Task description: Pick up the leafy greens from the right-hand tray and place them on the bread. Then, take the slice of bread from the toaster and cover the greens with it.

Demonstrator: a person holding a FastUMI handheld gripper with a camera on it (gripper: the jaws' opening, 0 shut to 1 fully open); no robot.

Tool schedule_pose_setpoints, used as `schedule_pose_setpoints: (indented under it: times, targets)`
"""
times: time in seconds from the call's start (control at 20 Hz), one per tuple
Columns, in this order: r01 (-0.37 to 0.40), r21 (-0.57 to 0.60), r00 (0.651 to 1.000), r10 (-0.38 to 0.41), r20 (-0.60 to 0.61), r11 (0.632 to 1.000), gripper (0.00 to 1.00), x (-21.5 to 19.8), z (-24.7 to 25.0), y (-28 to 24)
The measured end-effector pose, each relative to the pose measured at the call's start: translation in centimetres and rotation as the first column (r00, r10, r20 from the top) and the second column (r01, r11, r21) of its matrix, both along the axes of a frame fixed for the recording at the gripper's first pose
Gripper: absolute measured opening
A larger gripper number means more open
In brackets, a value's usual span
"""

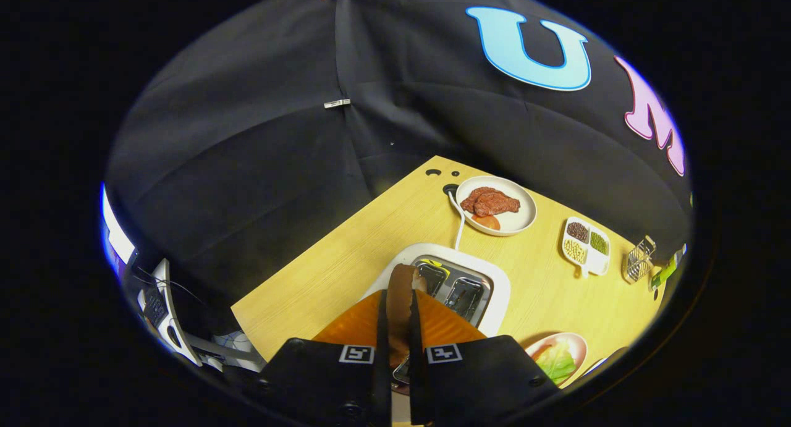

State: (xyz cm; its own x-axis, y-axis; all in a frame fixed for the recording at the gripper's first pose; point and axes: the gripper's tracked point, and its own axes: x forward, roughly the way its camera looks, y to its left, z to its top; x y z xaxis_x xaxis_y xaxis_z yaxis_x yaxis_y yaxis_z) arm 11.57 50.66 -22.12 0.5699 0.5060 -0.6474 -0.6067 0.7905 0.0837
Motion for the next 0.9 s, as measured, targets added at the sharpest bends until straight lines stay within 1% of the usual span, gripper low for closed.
schedule_pose_setpoints:
  times: [0.1, 0.25, 0.35, 0.5, 0.7, 0.8, 0.9]
  targets:
    - [-0.005, 0.008, 1.000, 0.005, 0.012, 1.000, 0.16, -0.1, 0.5, -0.2]
    - [-0.012, 0.046, 1.000, 0.011, 0.007, 0.999, 0.11, -0.3, 1.8, -0.2]
    - [-0.009, 0.076, 1.000, 0.007, 0.020, 0.997, 0.11, -0.2, 3.3, -0.6]
    - [0.010, 0.107, 0.999, -0.014, 0.044, 0.994, 0.11, 0.1, 5.5, -1.8]
    - [0.041, 0.162, 0.998, -0.049, 0.043, 0.986, 0.10, 0.5, 7.9, -3.6]
    - [0.063, 0.167, 0.995, -0.074, 0.061, 0.984, 0.11, 0.9, 9.1, -5.6]
    - [0.083, 0.200, 0.995, -0.093, 0.042, 0.976, 0.10, 0.8, 10.0, -7.0]
